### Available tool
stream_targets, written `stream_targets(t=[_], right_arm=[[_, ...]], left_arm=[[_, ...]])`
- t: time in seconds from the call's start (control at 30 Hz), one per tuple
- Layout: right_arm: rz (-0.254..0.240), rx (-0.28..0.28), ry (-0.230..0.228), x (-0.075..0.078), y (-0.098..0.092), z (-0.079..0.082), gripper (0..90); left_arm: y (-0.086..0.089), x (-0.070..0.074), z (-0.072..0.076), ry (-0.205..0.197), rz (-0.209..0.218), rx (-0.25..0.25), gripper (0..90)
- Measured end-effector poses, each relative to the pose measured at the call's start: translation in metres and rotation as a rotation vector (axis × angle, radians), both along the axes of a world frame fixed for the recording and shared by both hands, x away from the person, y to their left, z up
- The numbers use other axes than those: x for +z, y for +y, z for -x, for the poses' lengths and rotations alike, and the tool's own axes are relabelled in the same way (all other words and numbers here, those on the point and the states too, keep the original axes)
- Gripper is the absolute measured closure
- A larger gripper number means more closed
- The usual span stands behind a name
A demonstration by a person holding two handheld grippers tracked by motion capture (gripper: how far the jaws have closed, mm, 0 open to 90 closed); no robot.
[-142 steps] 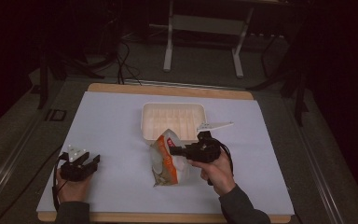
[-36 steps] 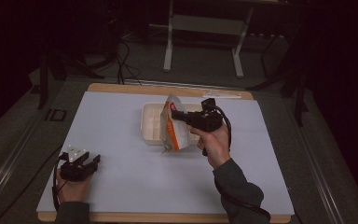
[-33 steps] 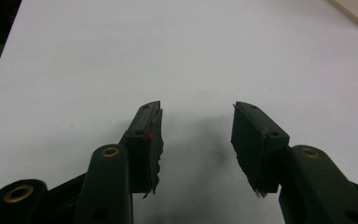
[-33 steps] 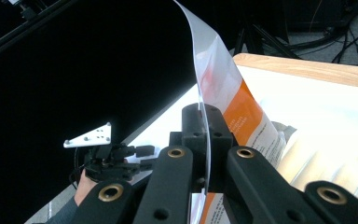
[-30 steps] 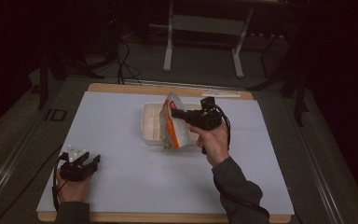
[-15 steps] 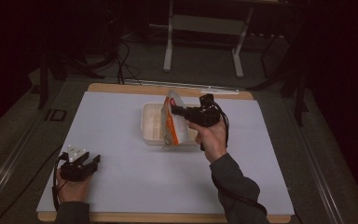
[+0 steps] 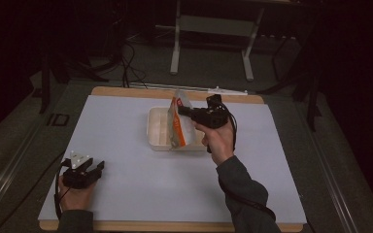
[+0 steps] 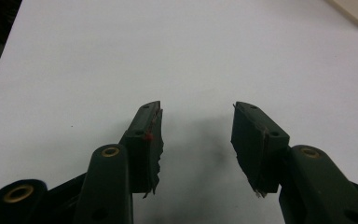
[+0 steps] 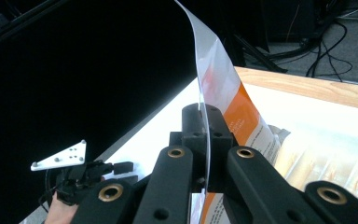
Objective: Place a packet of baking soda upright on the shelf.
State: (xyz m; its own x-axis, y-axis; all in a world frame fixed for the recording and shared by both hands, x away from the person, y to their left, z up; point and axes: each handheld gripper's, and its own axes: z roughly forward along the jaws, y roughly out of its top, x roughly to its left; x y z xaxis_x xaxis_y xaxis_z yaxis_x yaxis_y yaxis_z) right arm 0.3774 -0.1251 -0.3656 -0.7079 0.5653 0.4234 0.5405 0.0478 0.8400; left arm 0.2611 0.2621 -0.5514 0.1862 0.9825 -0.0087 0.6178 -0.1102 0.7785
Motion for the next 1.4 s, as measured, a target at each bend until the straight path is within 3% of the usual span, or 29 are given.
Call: stream_targets(t=[1.0,1.1,1.4], right_arm=[[0.041,-0.075,-0.07,-0.006,0.011,-0.018,90.0],[0.024,-0.077,-0.057,-0.01,0.01,-0.021,90.0],[0.033,-0.097,-0.025,-0.023,0.014,-0.021,90.0]], left_arm=[[0.0,0.0,0.0,0.003,-0.002,-0.004,52.8],[0.0,0.0,0.0,0.002,-0.001,-0.003,52.8],[0.0,0.0,0.0,0.001,0.0,-0.003,52.8]])
